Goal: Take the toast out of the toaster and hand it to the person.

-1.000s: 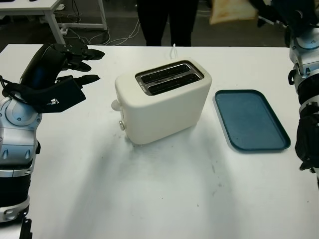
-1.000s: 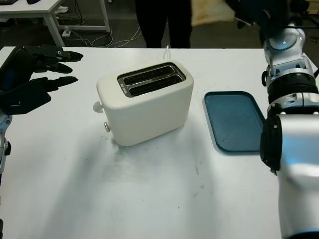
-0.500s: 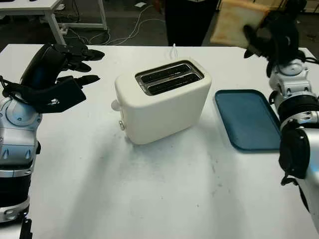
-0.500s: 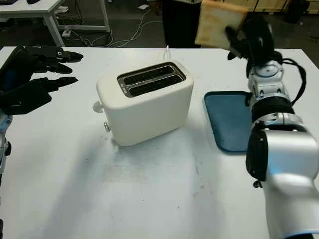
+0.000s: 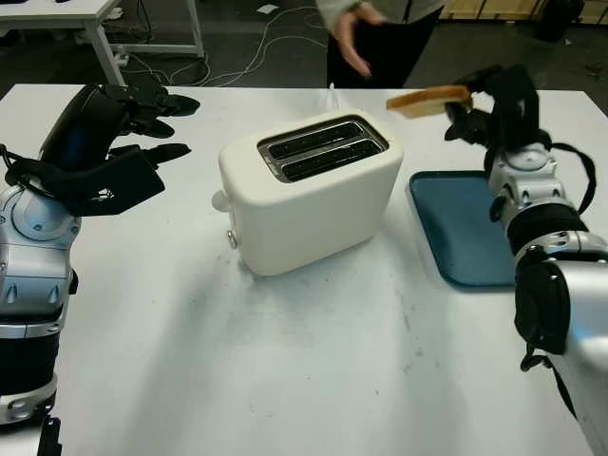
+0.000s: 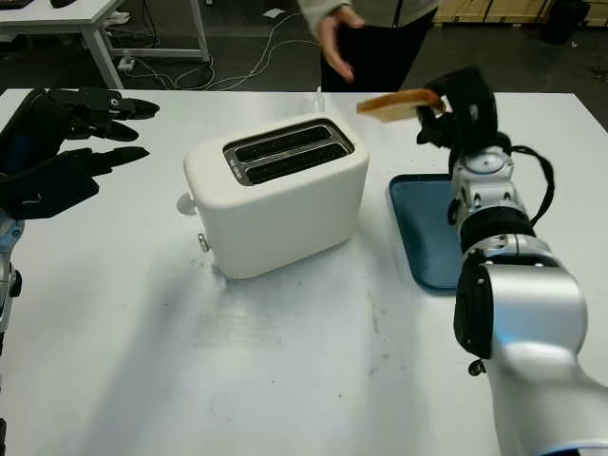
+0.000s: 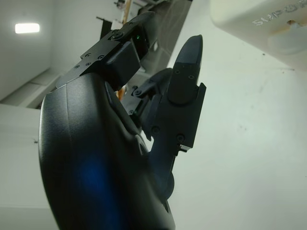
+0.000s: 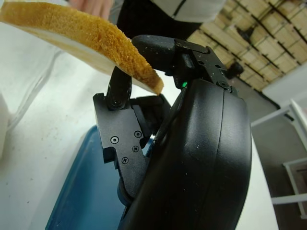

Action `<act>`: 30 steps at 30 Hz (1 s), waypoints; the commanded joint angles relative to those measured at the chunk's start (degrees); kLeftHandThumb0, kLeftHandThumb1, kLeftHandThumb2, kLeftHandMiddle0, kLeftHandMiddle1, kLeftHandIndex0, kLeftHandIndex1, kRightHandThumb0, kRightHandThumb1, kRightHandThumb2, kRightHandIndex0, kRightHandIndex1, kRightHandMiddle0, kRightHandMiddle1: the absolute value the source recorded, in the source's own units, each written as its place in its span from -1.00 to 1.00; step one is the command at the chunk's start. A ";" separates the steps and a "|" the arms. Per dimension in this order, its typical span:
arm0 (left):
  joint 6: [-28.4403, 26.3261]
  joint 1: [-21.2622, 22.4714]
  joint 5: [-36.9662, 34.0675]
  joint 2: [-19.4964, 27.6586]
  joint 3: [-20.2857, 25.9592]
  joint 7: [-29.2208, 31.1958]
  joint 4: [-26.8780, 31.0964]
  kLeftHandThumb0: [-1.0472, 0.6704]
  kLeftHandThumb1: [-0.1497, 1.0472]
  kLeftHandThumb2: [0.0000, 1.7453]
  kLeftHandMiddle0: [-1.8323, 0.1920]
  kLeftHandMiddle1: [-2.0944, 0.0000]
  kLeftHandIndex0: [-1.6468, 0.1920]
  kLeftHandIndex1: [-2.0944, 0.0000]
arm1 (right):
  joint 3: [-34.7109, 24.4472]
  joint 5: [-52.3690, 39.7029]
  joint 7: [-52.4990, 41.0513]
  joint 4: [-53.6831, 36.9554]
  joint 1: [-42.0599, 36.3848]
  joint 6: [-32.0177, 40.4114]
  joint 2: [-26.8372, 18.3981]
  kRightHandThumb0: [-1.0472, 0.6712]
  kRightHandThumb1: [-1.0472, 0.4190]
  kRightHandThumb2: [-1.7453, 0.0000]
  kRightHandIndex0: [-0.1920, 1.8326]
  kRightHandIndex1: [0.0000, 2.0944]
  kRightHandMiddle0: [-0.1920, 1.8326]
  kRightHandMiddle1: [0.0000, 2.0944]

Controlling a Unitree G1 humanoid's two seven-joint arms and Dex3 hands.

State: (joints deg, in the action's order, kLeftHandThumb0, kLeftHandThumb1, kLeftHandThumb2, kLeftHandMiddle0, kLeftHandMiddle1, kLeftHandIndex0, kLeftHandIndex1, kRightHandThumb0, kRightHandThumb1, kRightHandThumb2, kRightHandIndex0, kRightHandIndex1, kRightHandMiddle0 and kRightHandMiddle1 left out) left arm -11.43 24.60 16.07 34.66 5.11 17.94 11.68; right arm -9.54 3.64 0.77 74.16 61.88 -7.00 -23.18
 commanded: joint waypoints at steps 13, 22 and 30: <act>0.26 -0.34 0.17 0.12 -0.36 -0.07 -0.10 -0.14 0.67 -1.00 0.05 0.59 -0.14 0.99 | -4.88 -4.70 -0.87 0.92 -1.09 3.52 2.24 0.10 -0.83 0.42 -0.08 0.67 -0.52 0.67; -0.41 -0.51 -0.23 0.03 -0.09 0.22 0.31 -0.14 0.67 -1.00 0.06 0.59 -0.13 1.00 | -3.59 -4.06 -0.65 0.63 -1.14 2.76 2.25 0.09 -0.83 0.43 -0.06 0.67 -0.47 0.67; -0.10 -0.55 -0.31 0.06 -0.12 0.15 0.12 -0.14 0.68 -1.00 0.06 0.58 -0.13 1.00 | -1.71 -2.86 -1.61 0.66 -1.53 2.13 1.81 0.09 -0.83 0.43 -0.06 0.67 -0.44 0.67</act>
State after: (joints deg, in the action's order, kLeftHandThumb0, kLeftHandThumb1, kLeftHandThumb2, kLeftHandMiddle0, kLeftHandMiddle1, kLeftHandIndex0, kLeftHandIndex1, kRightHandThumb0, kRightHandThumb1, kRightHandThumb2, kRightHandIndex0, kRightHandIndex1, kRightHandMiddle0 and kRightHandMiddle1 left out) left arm -11.53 24.60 15.95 34.66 5.10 17.94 11.58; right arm -11.64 0.01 -0.40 75.00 60.90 -3.66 -21.22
